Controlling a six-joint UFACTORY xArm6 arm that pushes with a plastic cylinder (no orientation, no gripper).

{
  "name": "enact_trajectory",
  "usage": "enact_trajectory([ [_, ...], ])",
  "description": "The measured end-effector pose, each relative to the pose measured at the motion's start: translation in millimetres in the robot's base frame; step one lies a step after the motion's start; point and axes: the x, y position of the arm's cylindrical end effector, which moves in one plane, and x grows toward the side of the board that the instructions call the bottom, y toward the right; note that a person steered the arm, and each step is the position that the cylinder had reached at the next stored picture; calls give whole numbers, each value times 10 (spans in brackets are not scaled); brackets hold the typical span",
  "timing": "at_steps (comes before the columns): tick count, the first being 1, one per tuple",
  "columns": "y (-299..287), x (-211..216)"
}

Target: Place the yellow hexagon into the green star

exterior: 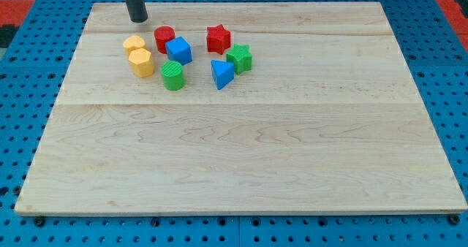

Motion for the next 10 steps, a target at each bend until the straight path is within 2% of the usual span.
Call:
enact_trajectory([
  [3, 12, -78],
  [4, -161, -198],
  [5, -500, 92],
  [6, -567, 755],
  [7, -155, 1158],
  [10, 517, 1210],
])
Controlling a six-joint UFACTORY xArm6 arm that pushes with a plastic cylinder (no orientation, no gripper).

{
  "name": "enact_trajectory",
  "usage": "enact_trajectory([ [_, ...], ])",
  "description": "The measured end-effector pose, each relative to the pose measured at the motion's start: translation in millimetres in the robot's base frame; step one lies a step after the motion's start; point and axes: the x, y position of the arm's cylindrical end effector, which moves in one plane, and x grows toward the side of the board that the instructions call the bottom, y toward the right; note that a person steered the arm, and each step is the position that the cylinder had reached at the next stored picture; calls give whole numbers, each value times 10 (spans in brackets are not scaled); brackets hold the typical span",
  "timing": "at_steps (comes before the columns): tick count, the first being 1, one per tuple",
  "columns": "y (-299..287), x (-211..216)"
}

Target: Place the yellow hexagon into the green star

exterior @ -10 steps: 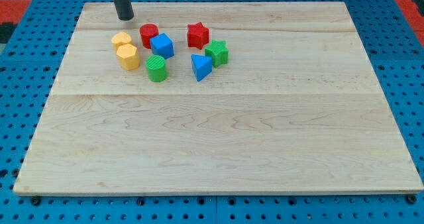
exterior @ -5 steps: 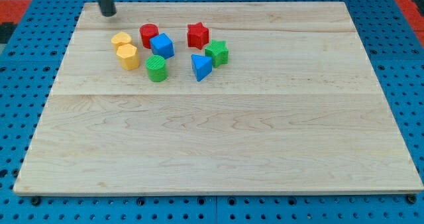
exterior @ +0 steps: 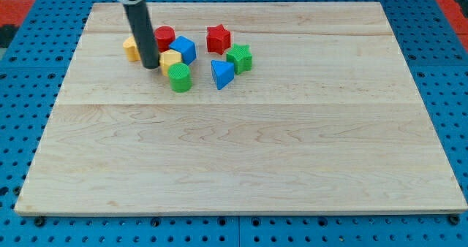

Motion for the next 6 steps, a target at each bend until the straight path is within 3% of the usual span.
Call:
enact_trajectory([
  [3, 738, -5],
  [6, 838, -204],
])
